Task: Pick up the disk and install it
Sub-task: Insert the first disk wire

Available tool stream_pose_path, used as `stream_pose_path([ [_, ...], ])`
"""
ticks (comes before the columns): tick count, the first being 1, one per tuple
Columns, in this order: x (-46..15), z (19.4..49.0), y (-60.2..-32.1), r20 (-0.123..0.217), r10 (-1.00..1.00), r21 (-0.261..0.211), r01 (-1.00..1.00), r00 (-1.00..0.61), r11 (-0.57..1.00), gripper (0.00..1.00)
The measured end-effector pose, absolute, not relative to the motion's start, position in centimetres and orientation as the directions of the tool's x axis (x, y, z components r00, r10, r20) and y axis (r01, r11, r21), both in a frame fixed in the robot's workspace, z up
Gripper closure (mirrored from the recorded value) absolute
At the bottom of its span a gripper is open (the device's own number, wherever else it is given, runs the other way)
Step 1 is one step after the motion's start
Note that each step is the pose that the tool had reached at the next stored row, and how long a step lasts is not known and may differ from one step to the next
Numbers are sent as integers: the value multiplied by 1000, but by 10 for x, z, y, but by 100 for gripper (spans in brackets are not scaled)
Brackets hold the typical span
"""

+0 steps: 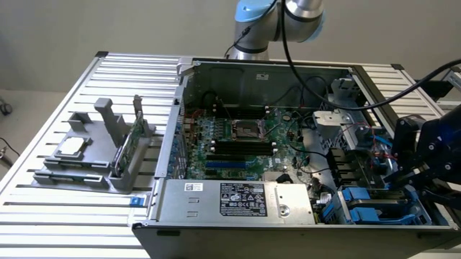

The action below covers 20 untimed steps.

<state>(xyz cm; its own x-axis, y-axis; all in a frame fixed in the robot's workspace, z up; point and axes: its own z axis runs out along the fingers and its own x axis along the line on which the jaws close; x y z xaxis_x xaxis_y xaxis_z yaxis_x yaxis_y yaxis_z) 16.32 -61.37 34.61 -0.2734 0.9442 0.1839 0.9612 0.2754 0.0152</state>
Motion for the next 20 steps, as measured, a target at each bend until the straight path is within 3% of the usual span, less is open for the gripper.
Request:
stream_pose_path([
  [5, 163, 346, -614, 177, 956, 13, 972, -235, 236, 84],
  [11, 155, 344, -614, 145, 965, 6, 975, -219, 221, 84],
  [20, 153, 344, -614, 141, 981, 5, 991, -136, 136, 84],
])
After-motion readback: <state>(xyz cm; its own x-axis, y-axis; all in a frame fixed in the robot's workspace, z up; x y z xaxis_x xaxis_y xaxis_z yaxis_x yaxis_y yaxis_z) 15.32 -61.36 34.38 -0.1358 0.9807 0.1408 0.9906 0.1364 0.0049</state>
